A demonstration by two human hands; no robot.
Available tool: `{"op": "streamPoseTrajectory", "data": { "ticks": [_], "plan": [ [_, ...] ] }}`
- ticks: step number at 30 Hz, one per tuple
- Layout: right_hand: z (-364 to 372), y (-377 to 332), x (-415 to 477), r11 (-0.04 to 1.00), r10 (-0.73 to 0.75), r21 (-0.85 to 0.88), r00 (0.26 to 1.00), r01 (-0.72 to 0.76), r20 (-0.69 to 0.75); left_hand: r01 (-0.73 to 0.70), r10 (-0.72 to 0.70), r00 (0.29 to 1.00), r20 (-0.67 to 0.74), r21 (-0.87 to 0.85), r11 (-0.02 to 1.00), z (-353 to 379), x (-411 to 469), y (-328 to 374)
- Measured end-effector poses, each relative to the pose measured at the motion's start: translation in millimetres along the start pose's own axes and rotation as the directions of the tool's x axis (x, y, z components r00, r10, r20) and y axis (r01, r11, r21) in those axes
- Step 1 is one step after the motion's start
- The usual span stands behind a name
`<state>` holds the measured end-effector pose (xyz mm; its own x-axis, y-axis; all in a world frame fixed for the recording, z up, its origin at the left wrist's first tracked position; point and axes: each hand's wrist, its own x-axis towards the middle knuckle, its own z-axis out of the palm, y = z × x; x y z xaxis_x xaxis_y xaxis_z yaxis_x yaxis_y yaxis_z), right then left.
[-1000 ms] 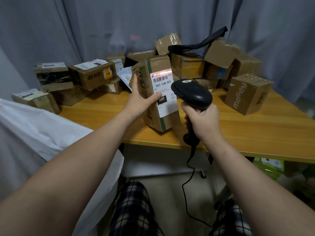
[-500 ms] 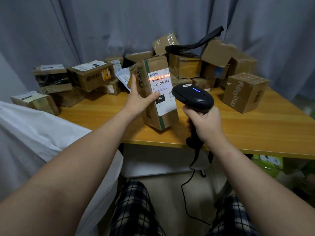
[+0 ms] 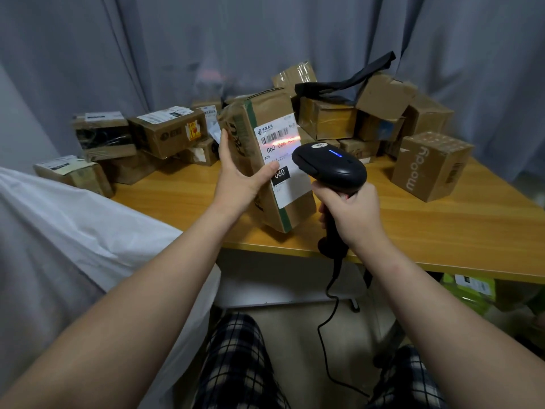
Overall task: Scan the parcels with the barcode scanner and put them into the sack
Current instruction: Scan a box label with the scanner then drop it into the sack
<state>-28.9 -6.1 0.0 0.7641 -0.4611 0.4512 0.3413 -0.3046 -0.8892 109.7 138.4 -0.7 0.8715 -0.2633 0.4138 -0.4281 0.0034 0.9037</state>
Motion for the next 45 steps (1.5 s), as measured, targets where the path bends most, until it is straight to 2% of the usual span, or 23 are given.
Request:
{"op": "streamPoseTrajectory", "data": {
  "ticks": [4, 7, 10, 13, 15, 17, 19, 23, 27, 33, 35, 37, 39, 42, 45],
  "plan": [
    [37.5, -13.9, -5.1, 0.996, -0.012, 0.093, 0.999, 0.008, 0.046, -0.059, 0.058, 0.998, -0.016, -0.013, 0.998, -35.5, -12.1, 8.9],
    [82.1, -23.2, -14.9, 0.987, -0.036, 0.158, 0.986, 0.01, 0.162, -0.082, 0.087, 0.993, -0.084, 0.064, 0.995, -89.0, -29.0, 13.5],
    [131.6, -23.9, -28.6, 0.987, -0.015, 0.155, 0.948, -0.036, 0.319, -0.017, 0.065, 0.981, -0.182, 0.255, 0.967, -161.4, -56.2, 16.7],
    [181.1, -19.6, -50.9, 0.985, 0.067, 0.106, 0.876, -0.133, 0.477, 0.11, 0.023, 0.955, -0.295, 0.426, 0.898, -229.9, -91.5, 16.8],
    [208.6, -10.8, -65.3, 0.986, 0.116, 0.035, 0.827, -0.161, 0.549, 0.21, -0.013, 0.941, -0.339, 0.551, 0.808, -262.5, -114.3, 10.8],
    [231.0, -2.2, -76.5, 0.987, 0.149, -0.037, 0.79, -0.158, 0.594, 0.351, -0.096, 0.918, -0.386, 0.674, 0.65, -284.2, -132.8, -2.1],
    [247.7, 5.4, -84.3, 0.986, 0.166, -0.095, 0.767, -0.137, 0.62, 0.478, -0.237, 0.878, -0.416, 0.735, 0.481, -297.7, -145.0, -19.8],
    [268.7, 20.5, -90.0, 0.977, 0.21, -0.161, 0.743, -0.139, 0.635, 0.528, -0.517, 0.77, -0.374, 0.829, 0.187, -315.7, -155.2, -67.3],
    [279.2, 36.4, -93.7, 0.956, 0.292, -0.198, 0.726, -0.215, 0.622, 0.565, -0.659, 0.657, -0.366, 0.818, 0.109, -316.5, -172.2, -110.4],
    [286.9, 50.0, -98.5, 0.933, 0.345, -0.306, 0.701, -0.187, 0.624, 0.567, -0.687, 0.528, -0.499, 0.81, -0.151, -314.0, -191.7, -148.8],
    [287.1, 52.9, -100.0, 0.932, 0.349, -0.309, 0.697, -0.189, 0.626, 0.549, -0.645, 0.586, -0.49, 0.826, -0.129, -309.4, -186.3, -144.8],
    [283.3, 52.7, -98.8, 0.93, 0.356, -0.304, 0.702, -0.204, 0.617, 0.498, -0.578, 0.693, -0.431, 0.866, -0.05, -300.4, -174.9, -132.9],
    [276.3, 50.3, -94.9, 0.929, 0.363, -0.29, 0.721, -0.23, 0.59, 0.466, -0.517, 0.769, -0.376, 0.883, 0.05, -286.0, -161.0, -118.2],
    [256.3, 46.5, -81.3, 0.94, 0.341, -0.206, 0.794, -0.273, 0.503, 0.395, -0.384, 0.874, -0.298, 0.896, 0.205, -255.7, -138.9, -94.7],
    [224.6, 41.9, -59.3, 0.954, 0.296, -0.159, 0.872, -0.252, 0.391, 0.281, -0.255, 0.946, -0.201, 0.901, 0.33, -221.2, -114.7, -72.5]
  ]
}}
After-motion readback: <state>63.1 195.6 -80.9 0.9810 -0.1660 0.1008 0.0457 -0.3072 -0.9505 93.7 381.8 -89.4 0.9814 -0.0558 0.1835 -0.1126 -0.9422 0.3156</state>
